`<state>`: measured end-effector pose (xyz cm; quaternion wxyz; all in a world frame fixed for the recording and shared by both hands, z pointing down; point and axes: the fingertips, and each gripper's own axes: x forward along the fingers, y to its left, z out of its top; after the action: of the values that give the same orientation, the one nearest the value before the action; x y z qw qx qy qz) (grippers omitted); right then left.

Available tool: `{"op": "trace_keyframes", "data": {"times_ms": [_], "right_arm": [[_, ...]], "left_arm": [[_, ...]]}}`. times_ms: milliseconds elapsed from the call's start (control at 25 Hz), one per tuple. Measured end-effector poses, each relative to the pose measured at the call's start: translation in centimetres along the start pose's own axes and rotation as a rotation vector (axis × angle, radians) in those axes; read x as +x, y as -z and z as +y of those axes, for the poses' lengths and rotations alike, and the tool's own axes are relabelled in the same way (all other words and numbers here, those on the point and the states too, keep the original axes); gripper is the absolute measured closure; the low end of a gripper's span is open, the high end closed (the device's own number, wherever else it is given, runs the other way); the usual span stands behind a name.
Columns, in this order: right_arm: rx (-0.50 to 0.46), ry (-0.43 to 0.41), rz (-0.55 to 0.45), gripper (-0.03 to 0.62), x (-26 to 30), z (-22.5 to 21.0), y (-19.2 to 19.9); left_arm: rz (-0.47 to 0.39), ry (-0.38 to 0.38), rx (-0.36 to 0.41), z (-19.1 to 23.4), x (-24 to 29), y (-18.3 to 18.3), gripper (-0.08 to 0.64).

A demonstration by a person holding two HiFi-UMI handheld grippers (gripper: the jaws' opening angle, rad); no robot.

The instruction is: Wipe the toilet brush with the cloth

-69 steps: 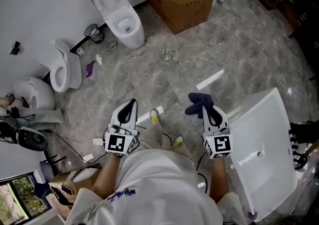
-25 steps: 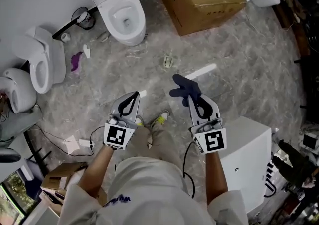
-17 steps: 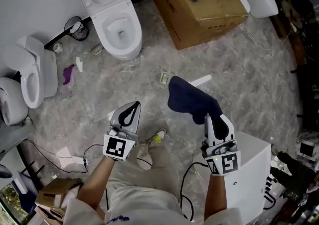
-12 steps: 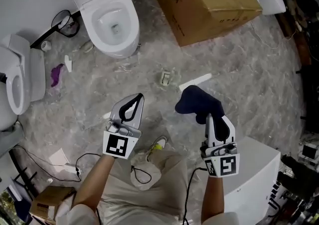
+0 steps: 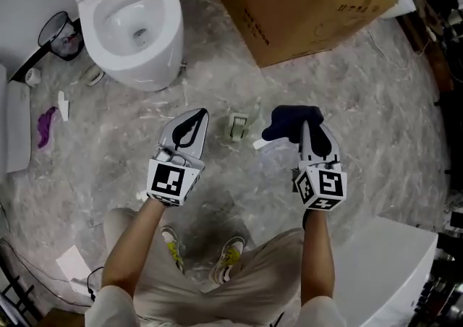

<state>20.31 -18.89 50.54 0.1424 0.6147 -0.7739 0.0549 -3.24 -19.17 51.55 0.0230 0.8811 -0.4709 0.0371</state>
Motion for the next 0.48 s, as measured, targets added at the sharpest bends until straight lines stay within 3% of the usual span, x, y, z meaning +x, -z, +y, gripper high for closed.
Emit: {"op": "trace_keyframes", "data": {"times_ms": [240, 400, 480], "right_arm": [[-0.172, 0.022, -0.075, 0.545, 3.8, 0.0, 4.1], [-0.453, 0.047, -0.001, 0.545, 5.4, 0.8, 5.3], [-0.534, 0.077, 0.002, 0.543, 5.5, 1.0, 4.8]], "left_arm": [[-0.039, 0.013, 0.002, -0.4, 2.4, 5.6, 0.558], [-0.027, 0.061, -0.019, -1.9, 5.1, 6.3, 0.558], [-0.009, 0.07, -0.012, -2.3, 5.3, 6.9, 0.558]]}}
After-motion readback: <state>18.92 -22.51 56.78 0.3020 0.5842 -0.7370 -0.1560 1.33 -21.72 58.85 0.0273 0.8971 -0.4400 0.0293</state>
